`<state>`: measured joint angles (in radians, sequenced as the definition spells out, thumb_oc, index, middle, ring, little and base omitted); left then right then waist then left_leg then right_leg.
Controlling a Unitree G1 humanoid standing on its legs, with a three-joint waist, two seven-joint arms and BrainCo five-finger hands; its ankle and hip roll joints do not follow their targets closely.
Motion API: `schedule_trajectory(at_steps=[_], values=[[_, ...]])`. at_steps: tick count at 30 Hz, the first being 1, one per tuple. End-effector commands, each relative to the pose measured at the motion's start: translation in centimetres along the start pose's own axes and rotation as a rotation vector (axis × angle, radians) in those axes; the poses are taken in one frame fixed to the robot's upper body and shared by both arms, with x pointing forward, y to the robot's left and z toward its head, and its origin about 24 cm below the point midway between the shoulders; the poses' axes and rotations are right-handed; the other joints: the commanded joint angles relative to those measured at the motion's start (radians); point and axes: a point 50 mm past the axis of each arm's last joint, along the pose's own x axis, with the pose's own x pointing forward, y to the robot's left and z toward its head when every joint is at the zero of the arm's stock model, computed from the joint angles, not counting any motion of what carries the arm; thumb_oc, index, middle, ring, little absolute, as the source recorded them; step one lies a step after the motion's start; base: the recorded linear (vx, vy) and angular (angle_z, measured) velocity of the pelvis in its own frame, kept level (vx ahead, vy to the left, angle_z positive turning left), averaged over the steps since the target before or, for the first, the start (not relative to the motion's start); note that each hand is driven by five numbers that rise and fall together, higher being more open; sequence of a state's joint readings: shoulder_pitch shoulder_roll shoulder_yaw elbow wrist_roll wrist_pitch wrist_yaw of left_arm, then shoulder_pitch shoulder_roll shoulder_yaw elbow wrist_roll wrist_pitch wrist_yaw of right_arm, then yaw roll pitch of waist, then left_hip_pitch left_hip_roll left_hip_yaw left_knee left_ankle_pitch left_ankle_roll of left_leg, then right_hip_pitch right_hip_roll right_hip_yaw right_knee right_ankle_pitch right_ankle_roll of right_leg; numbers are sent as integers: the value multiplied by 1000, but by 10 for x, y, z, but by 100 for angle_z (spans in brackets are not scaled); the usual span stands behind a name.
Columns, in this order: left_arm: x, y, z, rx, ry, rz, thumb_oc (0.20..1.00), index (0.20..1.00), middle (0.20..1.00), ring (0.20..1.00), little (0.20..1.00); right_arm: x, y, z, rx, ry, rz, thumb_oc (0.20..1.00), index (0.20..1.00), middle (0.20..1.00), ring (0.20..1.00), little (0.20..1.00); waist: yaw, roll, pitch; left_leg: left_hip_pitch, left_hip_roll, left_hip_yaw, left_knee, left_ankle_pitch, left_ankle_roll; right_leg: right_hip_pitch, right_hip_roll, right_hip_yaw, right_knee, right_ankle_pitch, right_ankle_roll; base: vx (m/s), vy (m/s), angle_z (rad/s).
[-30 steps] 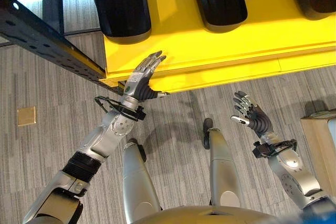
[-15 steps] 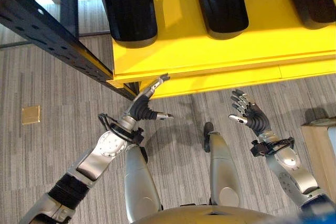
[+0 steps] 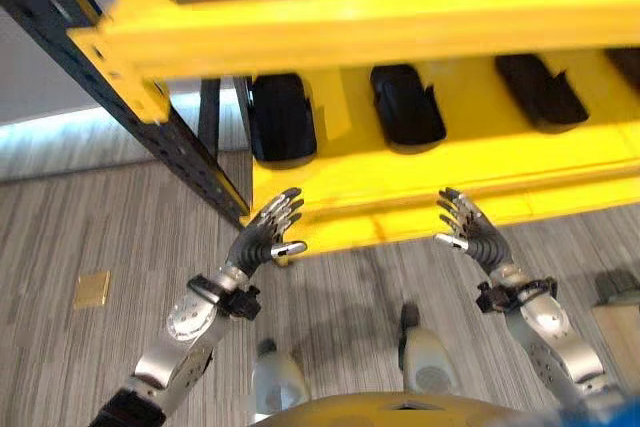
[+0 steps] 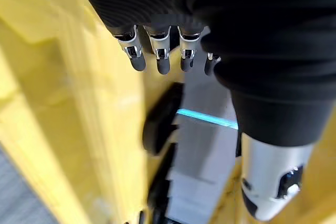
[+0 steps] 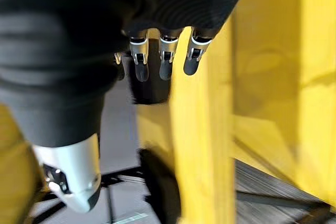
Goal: Move parts from the plastic box to the shelf.
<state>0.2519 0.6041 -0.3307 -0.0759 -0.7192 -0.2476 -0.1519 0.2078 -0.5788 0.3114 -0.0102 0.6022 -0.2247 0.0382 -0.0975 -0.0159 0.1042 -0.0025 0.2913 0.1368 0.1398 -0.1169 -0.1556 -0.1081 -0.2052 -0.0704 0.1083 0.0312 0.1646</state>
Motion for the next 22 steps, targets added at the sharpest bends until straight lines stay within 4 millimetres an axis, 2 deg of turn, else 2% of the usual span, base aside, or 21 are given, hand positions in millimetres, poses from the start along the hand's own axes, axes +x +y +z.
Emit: schedule_trajectory(at_steps=[1,5,10,22], values=[[1,4,9,-37,-44,-16,1000,1000,1000,1000,1000,7,4,25,0,-135,34,1000,1000,1000,1000,1000,-7,-36,-5,-117,-52,-30,-71,179,60,-20,18,-11,34,-13,14,96,21,-9],[-4,9,-2,-50,-28,64,1000,1000,1000,1000,1000,3,1,17,-24,-101,9,1000,1000,1000,1000,1000,-9,-25,-73,-56,-58,5,-165,207,48,41,6,-23,-70,23,22,75,39,2],[-7,9,-9,-62,-11,95,1000,1000,1000,1000,1000,3,4,13,-3,-89,7,1000,1000,1000,1000,1000,-6,-28,-108,-18,-69,29,-200,209,51,71,-9,-20,-127,59,32,39,44,3],[-6,11,-15,-51,1,126,1000,1000,1000,1000,1000,8,17,2,77,-57,46,1000,1000,1000,1000,1000,5,-54,-124,15,-97,45,-193,181,67,91,-33,-1,-136,76,44,15,28,-6]])
